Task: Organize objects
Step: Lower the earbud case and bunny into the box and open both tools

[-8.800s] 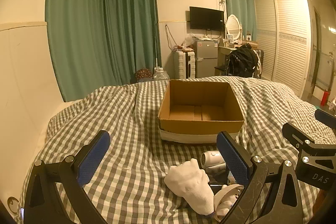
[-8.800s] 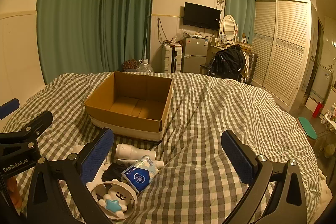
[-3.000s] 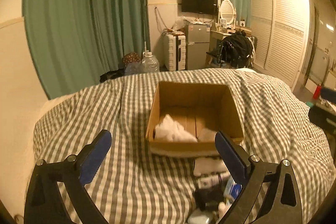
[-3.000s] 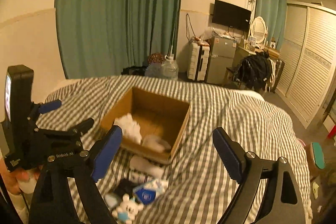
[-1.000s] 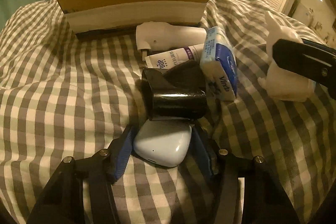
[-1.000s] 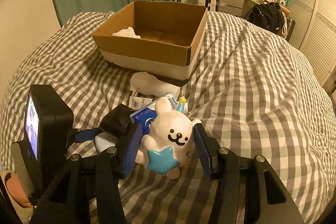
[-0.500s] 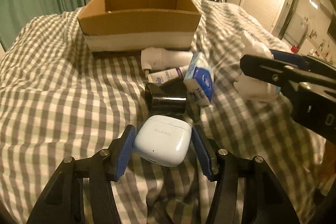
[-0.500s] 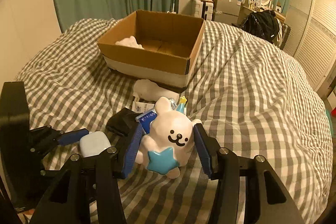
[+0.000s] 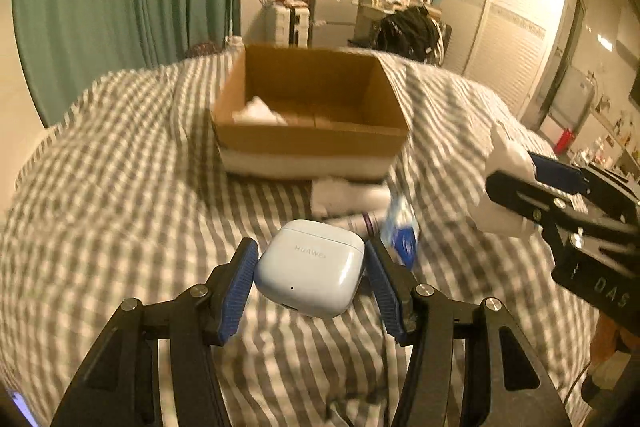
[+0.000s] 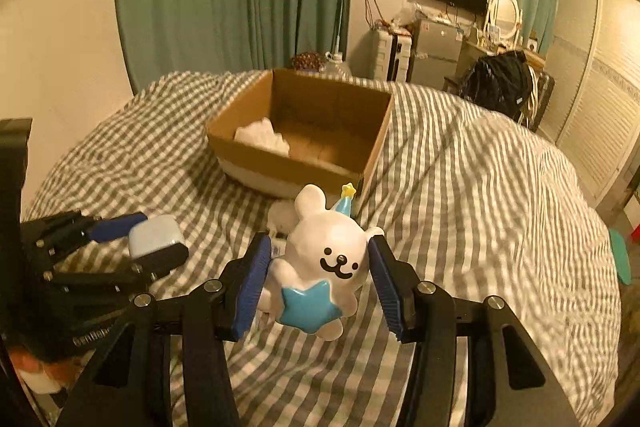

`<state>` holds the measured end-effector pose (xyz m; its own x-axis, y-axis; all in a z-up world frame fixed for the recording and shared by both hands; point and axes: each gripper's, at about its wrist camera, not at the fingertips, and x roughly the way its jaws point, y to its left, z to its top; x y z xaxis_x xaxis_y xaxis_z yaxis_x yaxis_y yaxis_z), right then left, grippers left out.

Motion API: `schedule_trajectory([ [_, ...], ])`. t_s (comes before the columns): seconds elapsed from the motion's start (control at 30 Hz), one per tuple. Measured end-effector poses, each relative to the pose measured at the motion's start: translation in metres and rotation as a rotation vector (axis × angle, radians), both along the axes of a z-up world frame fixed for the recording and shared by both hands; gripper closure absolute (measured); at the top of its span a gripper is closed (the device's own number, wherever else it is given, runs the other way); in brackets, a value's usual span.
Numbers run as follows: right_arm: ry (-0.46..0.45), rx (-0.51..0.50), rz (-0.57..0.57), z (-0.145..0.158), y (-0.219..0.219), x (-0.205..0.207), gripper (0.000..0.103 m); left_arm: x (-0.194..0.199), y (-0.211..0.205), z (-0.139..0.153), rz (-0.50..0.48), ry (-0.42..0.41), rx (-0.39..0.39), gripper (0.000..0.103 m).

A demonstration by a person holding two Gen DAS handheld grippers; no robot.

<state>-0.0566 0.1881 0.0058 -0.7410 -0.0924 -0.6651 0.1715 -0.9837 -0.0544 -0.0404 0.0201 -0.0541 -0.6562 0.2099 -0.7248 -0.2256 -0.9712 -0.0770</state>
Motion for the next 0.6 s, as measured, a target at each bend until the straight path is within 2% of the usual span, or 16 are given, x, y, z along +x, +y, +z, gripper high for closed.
schedule_trajectory([
  [0.3,0.099,0.028,0.035,0.048,-0.005,-0.039,0.053,-0.055,-0.002,0.058,0.016,0.118,-0.025,0.046],
  [0.6,0.138,-0.002,0.055,0.078,0.0,-0.109,0.053,-0.135,0.007,0.077,0.039,0.164,-0.039,0.046],
])
